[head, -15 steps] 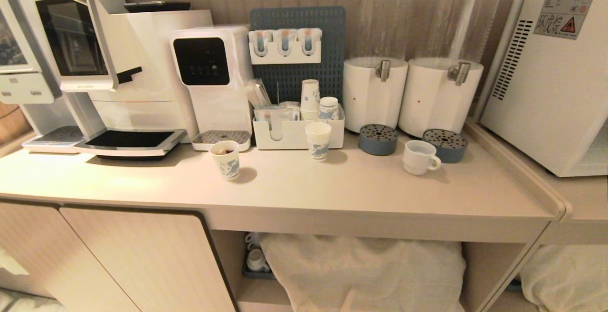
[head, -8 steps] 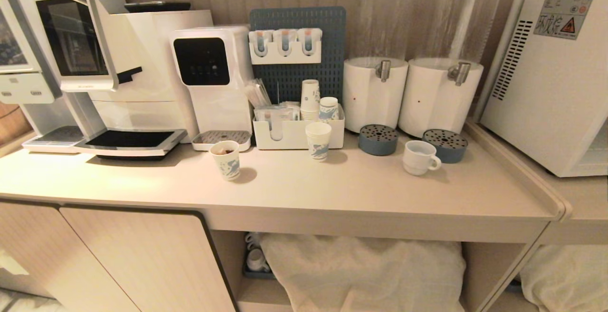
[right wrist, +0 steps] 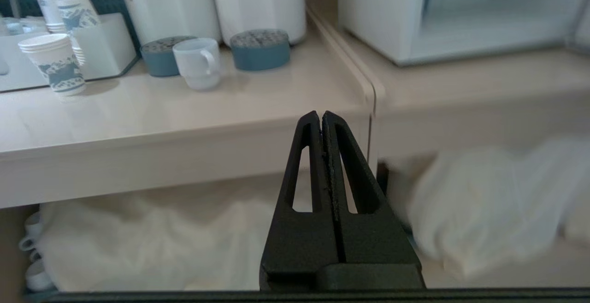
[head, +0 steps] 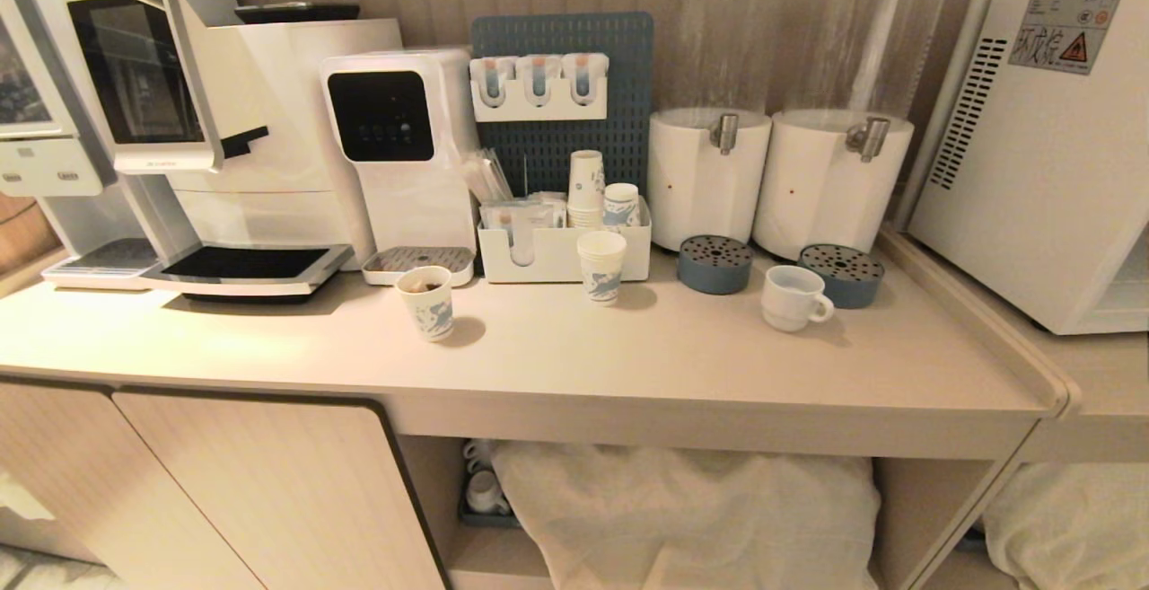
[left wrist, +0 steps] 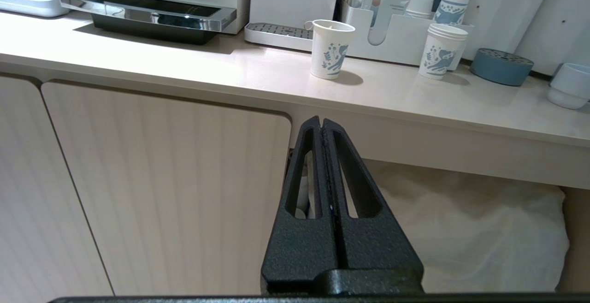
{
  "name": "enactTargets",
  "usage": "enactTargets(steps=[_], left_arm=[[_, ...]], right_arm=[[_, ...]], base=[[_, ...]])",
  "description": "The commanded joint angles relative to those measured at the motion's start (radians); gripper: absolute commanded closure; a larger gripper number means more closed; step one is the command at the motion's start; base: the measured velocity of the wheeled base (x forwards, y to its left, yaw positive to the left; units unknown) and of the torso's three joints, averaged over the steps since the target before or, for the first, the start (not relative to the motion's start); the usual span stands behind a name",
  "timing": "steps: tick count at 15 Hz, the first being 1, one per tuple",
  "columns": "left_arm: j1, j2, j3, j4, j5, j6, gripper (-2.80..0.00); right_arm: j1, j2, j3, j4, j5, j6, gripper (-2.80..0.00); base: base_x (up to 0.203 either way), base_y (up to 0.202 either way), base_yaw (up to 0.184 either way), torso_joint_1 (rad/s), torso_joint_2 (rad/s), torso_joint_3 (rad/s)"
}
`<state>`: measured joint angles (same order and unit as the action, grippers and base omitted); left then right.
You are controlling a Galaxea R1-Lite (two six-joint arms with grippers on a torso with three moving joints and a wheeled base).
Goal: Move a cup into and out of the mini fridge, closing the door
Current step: Close the freezer door
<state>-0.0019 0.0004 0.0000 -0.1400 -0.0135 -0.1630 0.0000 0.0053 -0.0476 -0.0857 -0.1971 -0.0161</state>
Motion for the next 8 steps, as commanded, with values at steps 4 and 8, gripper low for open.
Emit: enactTargets(steps=[4,8], left_arm=[[0.000,-0.005,0.040,-0.001,0.000,-0.001,0.00],[0.000,-0.005,0.040,-0.001,0.000,0.000,0.00]], right_arm=[[0.001,-0.002,-0.030,0.280,0.228,-0.022,0.00],[0.002,-0.002,-0.028,0.273,0.197,0.044,0.00]], base=[[0.000,0.000,0.000,0.000,0.00,0.000],[0.000,0.000,0.000,0.000,0.00,0.000]])
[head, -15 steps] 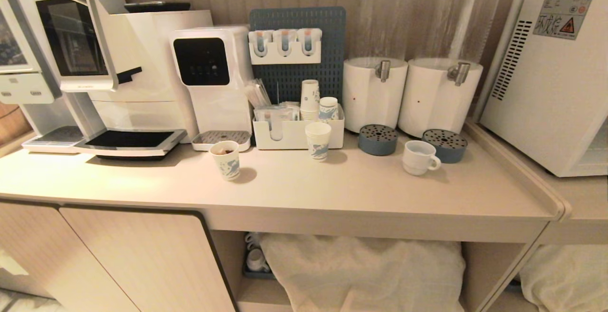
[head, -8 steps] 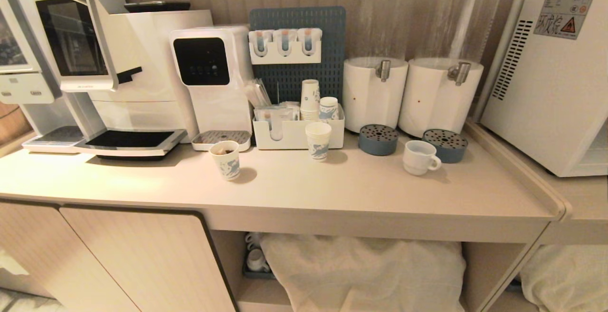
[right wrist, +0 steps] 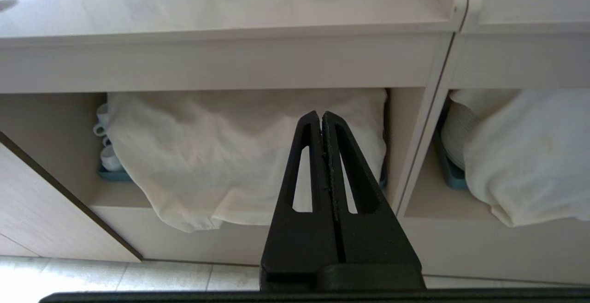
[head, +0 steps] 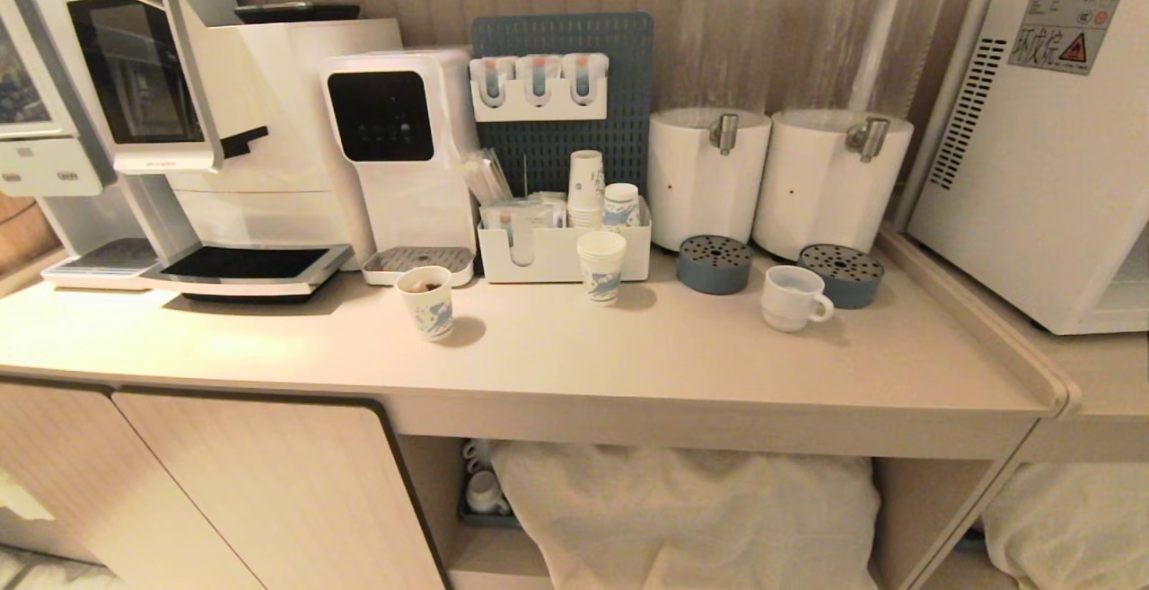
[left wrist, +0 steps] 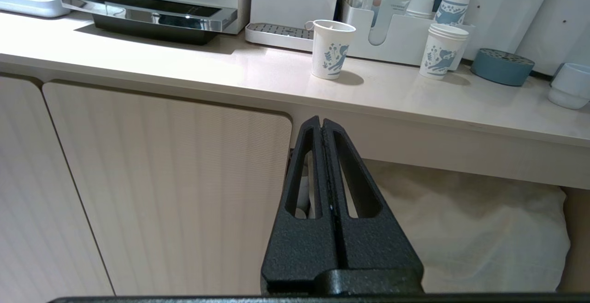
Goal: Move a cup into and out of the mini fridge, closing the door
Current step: Close the freezer door
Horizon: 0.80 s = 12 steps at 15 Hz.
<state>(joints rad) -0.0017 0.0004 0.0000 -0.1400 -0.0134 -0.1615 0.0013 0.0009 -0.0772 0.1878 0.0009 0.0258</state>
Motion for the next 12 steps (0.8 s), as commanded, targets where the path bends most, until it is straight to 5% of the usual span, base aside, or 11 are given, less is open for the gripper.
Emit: enactTargets(steps=[1,12], left_arm=[[0.000,-0.005,0.040,-0.001,0.000,-0.001,0.00],[0.000,-0.005,0.040,-0.001,0.000,-0.002,0.00]], right_arm=[[0.000,0.002,0.001,0.001,-0.001,0.002,0.00],[0.000,0.002,0.001,0.001,-0.001,0.005,0.00]], base=[[0.000,0.000,0.000,0.000,0.00,0.000],[-0.130,0.000,0.001,0.002,0.00,0.003]])
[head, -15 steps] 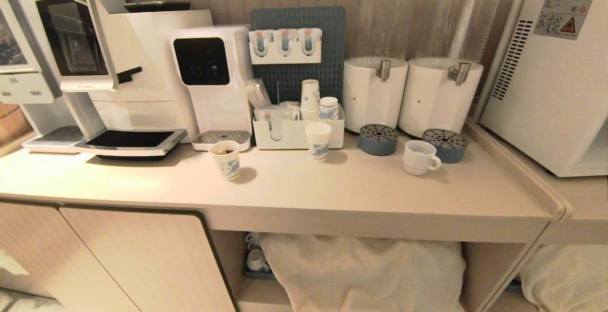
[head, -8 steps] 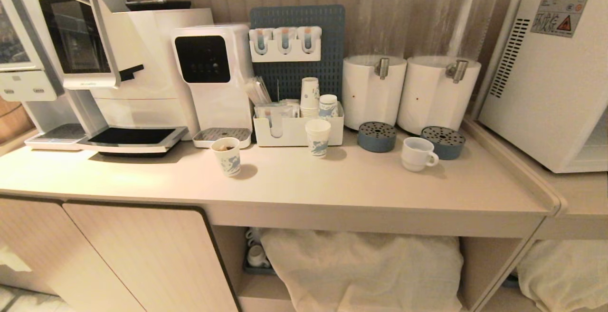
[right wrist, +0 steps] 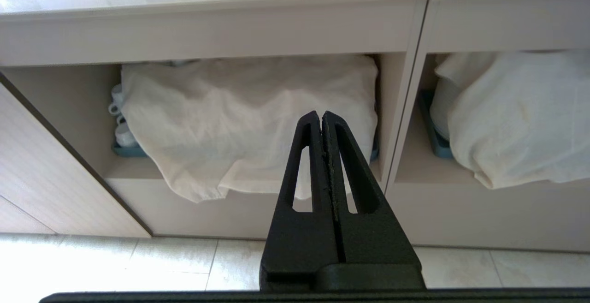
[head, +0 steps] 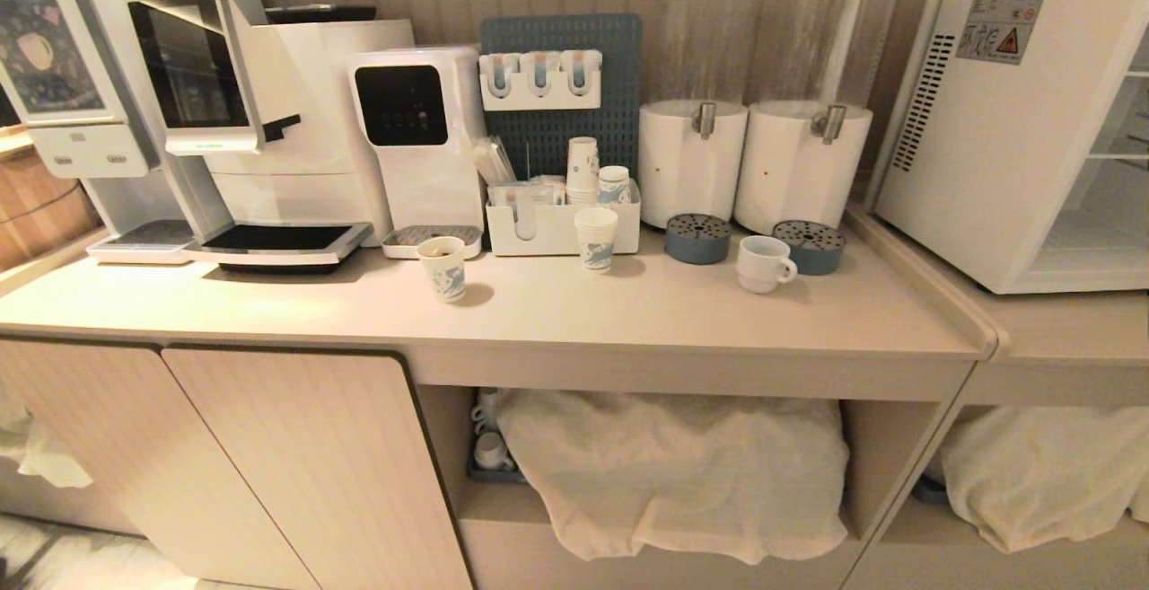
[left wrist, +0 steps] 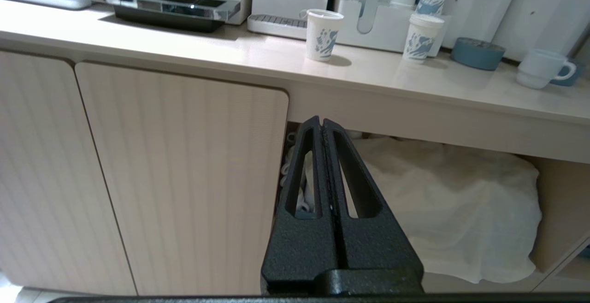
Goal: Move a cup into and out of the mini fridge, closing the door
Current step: Close the freezer door
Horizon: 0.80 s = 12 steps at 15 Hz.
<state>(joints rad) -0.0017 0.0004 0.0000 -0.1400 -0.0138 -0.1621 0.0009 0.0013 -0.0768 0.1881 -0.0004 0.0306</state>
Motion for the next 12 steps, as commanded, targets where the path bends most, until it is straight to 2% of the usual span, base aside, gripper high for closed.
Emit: enactTargets(steps=[1,7,12], left_arm=[[0.000,-0.005,0.040,-0.001,0.000,-0.002,0.00],[0.000,-0.005,0.040,0.000,0.000,0.001,0.00],[0.000,-0.005,0.040,0.000,0.000,0.001,0.00]], right_arm=[[0.001,0.002,0.000,0.001,0.000,0.000,0.00],[0.001,0.002,0.000,0.001,0.000,0.000,0.00],[-0.001,0.002,0.000,0.001,-0.001,0.000,0.00]], base=[[0.000,0.000,0.000,0.000,0.00,0.000],[0.000,0.000,0.000,0.000,0.00,0.000],[0.000,-0.159,0.007,0.003,0.00,0.003]])
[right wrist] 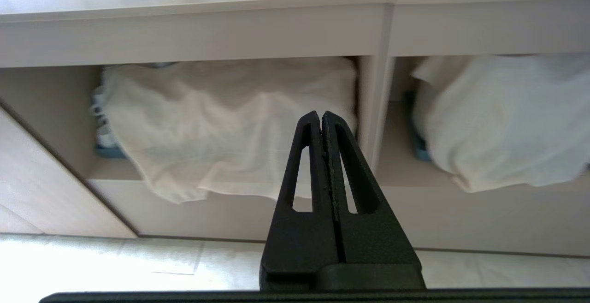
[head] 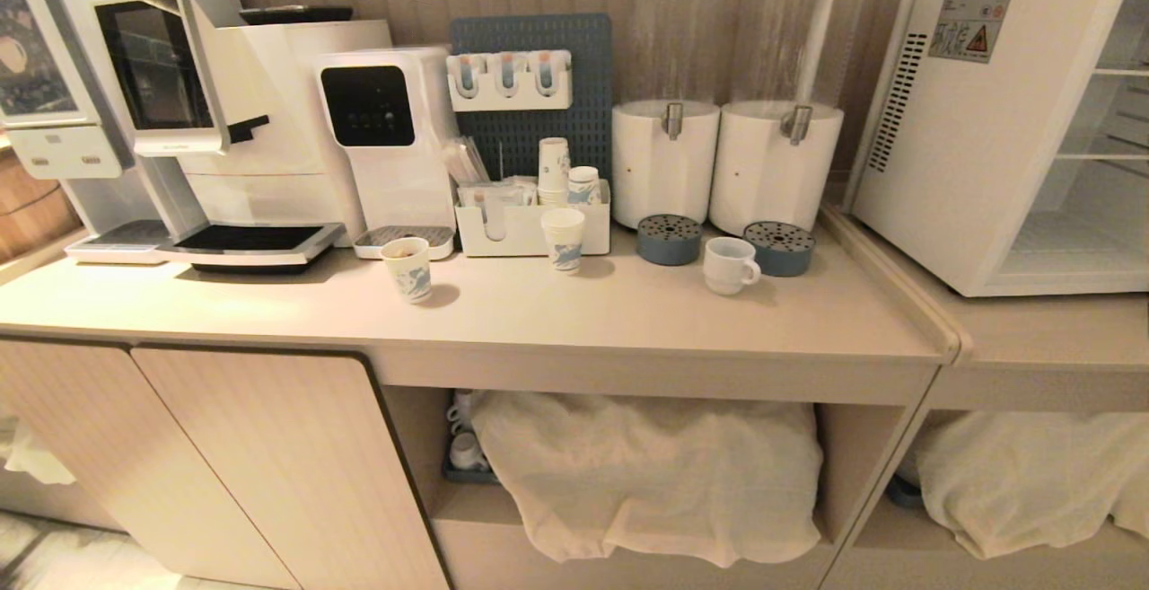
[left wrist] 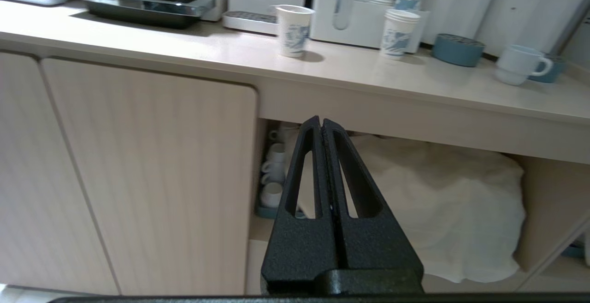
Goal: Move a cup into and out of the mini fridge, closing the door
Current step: Close the freezer door
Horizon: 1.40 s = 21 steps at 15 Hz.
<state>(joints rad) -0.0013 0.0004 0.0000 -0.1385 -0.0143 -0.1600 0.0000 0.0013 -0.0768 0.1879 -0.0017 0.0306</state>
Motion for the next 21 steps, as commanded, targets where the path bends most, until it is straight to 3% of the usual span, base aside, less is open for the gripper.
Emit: enactTargets(steps=[1,21], left_arm=[[0.000,-0.005,0.040,-0.001,0.000,-0.001,0.00],[0.000,-0.005,0.040,-0.001,0.000,-0.001,0.00]], right_arm=[[0.000,0.002,0.000,0.002,0.000,0.000,0.00],[0.001,0.002,-0.001,0.002,-0.001,0.000,0.00]], base=[[0.000,-0.196,0.001,0.005,0.01,0.004],[0.000,-0.194,0.000,0.002,0.00,0.002]])
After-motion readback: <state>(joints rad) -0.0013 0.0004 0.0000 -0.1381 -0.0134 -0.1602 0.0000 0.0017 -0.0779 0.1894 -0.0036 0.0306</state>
